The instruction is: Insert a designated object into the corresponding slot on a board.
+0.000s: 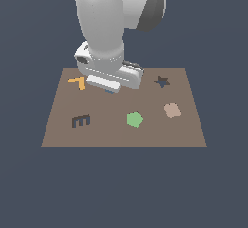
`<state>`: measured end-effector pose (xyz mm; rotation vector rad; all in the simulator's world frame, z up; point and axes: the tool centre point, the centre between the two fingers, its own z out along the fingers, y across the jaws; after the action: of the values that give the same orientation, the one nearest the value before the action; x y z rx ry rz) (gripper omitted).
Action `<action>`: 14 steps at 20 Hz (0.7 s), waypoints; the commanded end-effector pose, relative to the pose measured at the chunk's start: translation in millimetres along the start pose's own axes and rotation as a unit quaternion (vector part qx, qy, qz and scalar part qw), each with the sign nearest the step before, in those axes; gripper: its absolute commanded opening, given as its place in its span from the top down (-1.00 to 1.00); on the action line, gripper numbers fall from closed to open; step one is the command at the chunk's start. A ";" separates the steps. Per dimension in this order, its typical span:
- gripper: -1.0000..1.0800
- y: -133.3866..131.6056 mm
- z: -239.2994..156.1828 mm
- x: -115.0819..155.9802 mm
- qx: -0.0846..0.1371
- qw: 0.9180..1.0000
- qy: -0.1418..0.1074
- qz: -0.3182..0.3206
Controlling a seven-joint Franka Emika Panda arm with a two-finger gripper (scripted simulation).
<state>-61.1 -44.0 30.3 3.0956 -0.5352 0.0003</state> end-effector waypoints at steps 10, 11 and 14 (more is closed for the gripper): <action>1.00 -1.3 -0.2 4.3 0.000 1.000 0.000 0.014; 1.00 -1.8 -0.3 5.9 0.000 1.000 0.000 0.019; 1.00 -3.3 -0.8 12.5 0.000 0.999 0.000 0.039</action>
<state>-51.6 -44.7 30.7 3.0787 -0.6259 -0.0009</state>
